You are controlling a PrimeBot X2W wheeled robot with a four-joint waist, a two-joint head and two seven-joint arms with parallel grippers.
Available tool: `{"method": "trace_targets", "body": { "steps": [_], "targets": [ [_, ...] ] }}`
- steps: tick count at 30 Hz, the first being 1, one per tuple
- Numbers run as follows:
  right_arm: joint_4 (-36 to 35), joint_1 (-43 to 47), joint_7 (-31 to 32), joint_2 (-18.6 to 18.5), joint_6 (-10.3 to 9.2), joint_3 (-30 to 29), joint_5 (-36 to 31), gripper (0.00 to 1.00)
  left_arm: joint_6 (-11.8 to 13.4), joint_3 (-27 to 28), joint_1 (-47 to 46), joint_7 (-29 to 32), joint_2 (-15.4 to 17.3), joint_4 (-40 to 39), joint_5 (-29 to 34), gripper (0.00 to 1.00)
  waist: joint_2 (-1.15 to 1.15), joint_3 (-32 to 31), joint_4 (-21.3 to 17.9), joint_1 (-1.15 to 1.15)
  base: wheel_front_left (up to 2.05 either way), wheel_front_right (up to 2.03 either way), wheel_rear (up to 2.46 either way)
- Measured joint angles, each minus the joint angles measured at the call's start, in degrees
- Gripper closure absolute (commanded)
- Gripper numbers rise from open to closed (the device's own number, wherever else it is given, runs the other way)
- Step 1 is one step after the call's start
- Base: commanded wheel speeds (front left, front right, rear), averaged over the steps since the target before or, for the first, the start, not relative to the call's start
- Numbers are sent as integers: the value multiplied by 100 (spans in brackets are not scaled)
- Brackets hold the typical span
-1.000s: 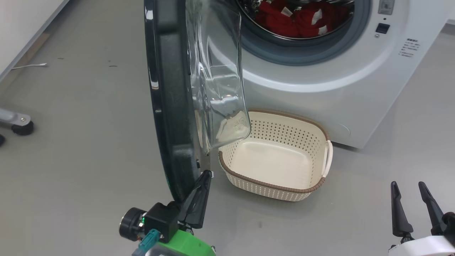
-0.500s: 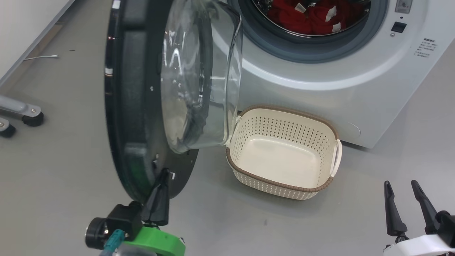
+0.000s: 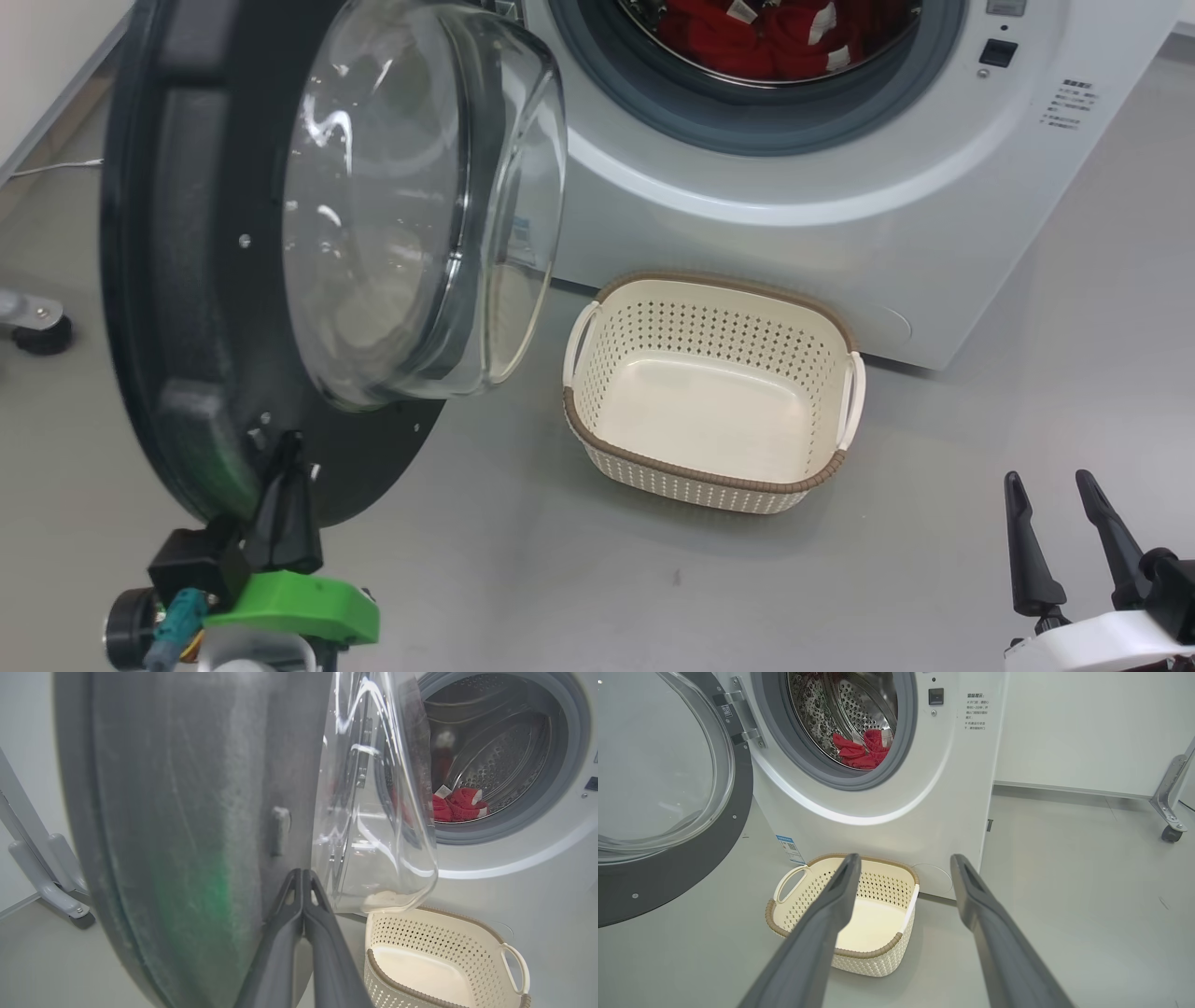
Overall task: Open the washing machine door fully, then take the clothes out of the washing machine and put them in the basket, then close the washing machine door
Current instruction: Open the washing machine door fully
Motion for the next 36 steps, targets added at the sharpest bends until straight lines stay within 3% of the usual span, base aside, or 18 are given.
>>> {"method": "trace_targets", "body": {
  "steps": [25,36],
  "targets": [
    [35,-112,0,-44,8,-85,4,0,0,1867,-899,-10,-111,1068,1,100,0,163,-404,0,0,0,0],
    [54,-182,0,-53,24,-98,10,0,0,2566,-1257,-24,-124,1360,376,100,0,190,-449,0,0,0,0]
  ]
}}
